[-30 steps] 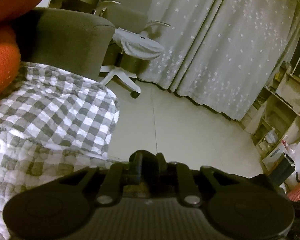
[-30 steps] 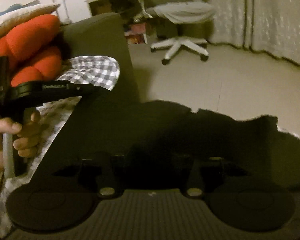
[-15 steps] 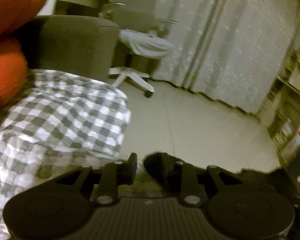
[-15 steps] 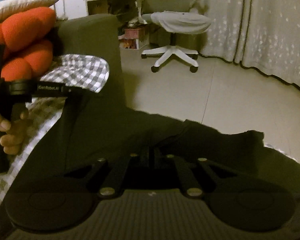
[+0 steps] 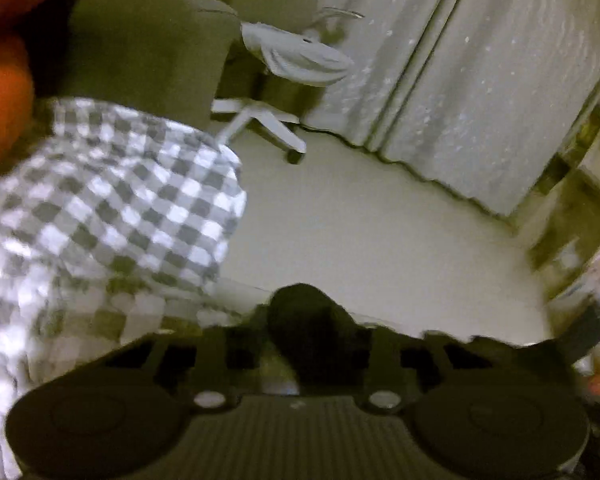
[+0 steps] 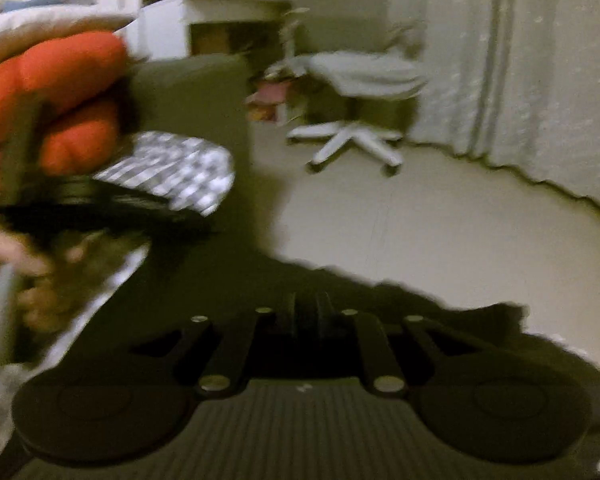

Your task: Fold clothes

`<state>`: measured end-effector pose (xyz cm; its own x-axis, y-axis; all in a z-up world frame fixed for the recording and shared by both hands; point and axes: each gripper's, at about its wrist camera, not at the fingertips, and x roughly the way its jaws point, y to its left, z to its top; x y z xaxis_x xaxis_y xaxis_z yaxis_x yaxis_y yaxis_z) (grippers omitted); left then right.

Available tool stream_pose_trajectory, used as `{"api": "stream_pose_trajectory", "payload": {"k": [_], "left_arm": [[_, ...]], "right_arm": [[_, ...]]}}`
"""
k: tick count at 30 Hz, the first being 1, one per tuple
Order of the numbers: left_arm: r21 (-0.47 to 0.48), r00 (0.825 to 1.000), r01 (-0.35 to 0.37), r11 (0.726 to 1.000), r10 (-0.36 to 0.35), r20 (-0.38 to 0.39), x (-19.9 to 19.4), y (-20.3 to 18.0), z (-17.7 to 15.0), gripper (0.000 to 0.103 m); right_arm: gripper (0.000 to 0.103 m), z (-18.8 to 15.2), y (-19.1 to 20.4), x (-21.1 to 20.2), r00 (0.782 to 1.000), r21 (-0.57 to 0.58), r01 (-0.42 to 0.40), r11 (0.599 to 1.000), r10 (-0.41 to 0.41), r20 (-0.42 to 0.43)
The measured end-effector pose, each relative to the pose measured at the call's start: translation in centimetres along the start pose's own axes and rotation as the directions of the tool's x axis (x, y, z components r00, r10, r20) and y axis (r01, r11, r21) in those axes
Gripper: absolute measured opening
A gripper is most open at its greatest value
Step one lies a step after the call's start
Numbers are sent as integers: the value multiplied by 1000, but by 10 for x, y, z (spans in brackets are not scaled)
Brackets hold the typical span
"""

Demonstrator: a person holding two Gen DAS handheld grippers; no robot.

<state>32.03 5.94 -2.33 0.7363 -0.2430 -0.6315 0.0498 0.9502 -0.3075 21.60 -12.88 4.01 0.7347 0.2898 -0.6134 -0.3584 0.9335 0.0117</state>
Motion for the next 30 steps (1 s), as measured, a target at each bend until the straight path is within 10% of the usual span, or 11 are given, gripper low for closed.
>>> {"api": "stream_pose_trajectory", "payload": {"k": [2, 9, 15, 30], "left_arm": [[11, 1000, 2, 1000, -2, 12, 0, -2, 2, 4], [31, 996, 6, 1000, -8, 91, -15, -5, 10, 5], [48, 987, 8, 999, -15, 158, -27, -7, 16, 38], [-3, 985, -77, 997, 77, 157, -178, -2, -36, 48]], "right_arm": [[15, -2, 6, 4, 999, -12, -36, 999, 36, -34], [18, -13, 21, 12, 999, -84, 4, 996, -8, -46], [26, -6, 20, -5, 997, -42, 75, 996, -74, 31], [41, -34, 75, -51, 988, -222, -92, 971, 60, -145]]}}
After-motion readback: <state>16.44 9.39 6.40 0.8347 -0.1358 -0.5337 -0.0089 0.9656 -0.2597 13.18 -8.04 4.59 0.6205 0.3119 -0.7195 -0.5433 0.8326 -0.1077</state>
